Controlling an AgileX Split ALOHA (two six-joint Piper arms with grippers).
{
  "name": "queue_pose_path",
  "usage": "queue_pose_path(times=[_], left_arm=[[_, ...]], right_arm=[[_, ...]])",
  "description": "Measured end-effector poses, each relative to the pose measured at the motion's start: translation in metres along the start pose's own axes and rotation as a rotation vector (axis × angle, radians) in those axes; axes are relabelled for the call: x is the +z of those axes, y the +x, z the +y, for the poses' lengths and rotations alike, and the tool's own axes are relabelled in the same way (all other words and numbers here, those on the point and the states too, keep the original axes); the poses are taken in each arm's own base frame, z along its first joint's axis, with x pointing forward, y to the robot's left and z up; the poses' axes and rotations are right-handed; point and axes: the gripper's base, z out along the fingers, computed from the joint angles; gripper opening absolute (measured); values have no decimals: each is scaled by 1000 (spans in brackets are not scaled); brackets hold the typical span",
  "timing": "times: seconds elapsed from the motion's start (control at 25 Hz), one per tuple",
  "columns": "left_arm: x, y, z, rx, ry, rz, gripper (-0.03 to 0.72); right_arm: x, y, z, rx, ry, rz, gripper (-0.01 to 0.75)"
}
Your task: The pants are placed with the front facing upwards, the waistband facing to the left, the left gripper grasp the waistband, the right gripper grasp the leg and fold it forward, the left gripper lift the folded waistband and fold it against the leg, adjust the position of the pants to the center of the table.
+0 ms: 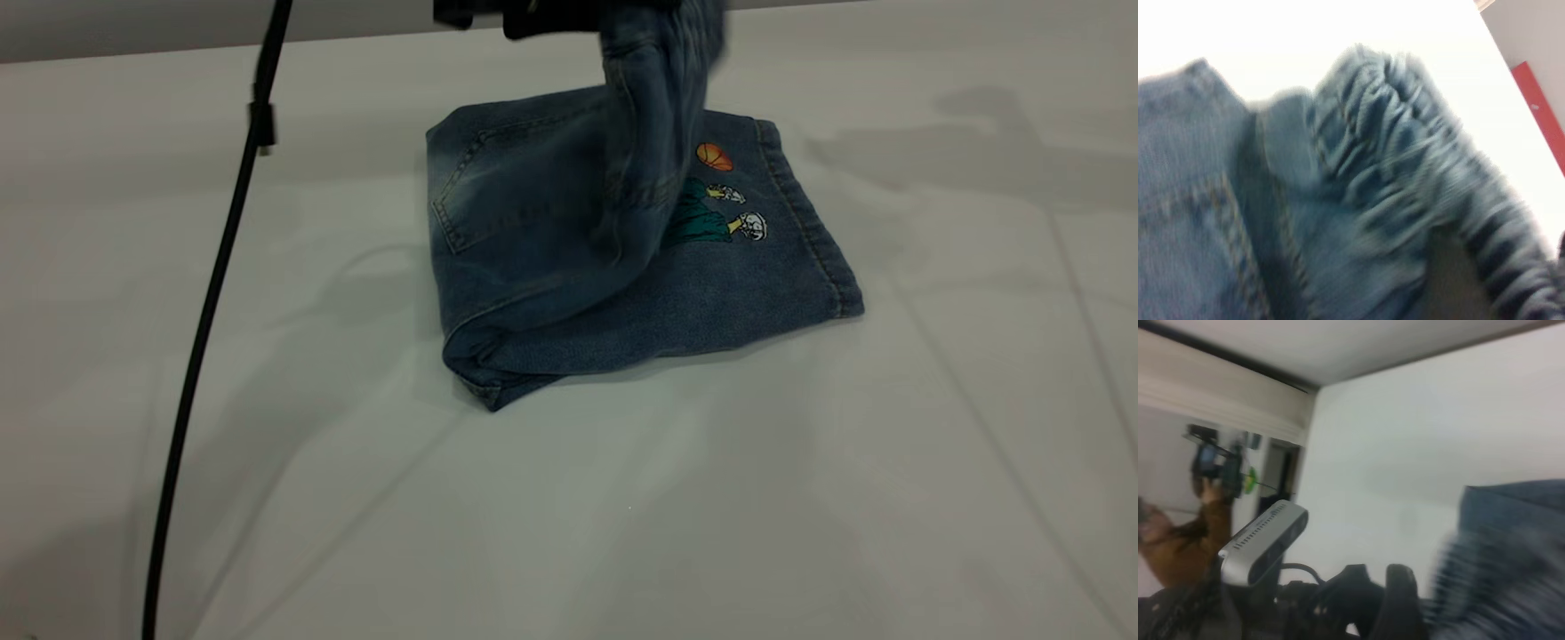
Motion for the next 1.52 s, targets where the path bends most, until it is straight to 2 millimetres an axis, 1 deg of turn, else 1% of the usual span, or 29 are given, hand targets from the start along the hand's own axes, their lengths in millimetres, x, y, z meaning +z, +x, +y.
queue_pose_path(times=[0.04,0.16,0.2,0.28,0.4,0.52,0.6,0.68,0.76,0.88,0.96,1.04,1.08,1.16,1.2,1.32,1.44,1.52], left_arm=[[0,-1,0,2,1,-3,437],[-1,-2,0,15,-1,1,541],[-2,-2,-1,33,-2,7,561],[-8,-5,-6,69,10,9,577],[-29,-22,-11,108,7,-36,583],[-63,-45,-14,137,-17,-112,583],[-93,-62,-16,141,-29,-173,583],[-119,-73,-19,151,-26,-211,583],[-153,-84,-27,168,-22,-262,583],[-198,-93,-37,210,-49,-329,583],[-224,-97,-46,262,-79,-369,583],[-246,-98,-56,312,-109,-408,583],[-254,-98,-60,322,-118,-423,583],[-267,-99,-69,319,-123,-460,583],[-271,-98,-72,323,-121,-467,583],[-273,-98,-75,330,-115,-469,583],[-272,-98,-74,328,-114,-466,583],[-272,-98,-74,328,-114,-466,583]], right_arm=[[0,0,1,-3,-16,1,484],[0,-1,3,-5,-29,-9,484],[0,-1,4,-5,-34,-5,484],[0,0,5,-4,-47,4,484],[2,1,6,-7,-47,10,484],[14,7,8,-38,-8,59,484],[27,13,9,-52,44,98,484],[41,20,13,-68,80,143,484],[56,28,16,-86,132,188,484],[81,42,25,-120,205,253,483],[99,52,30,-149,271,285,483],[116,63,34,-199,362,307,483],[125,68,38,-215,403,309,483],[143,81,43,-274,493,324,483],[150,85,45,-286,534,315,483],[177,106,46,-368,650,340,483],[200,117,40,-408,747,341,483],[207,115,29,-391,824,334,483]])
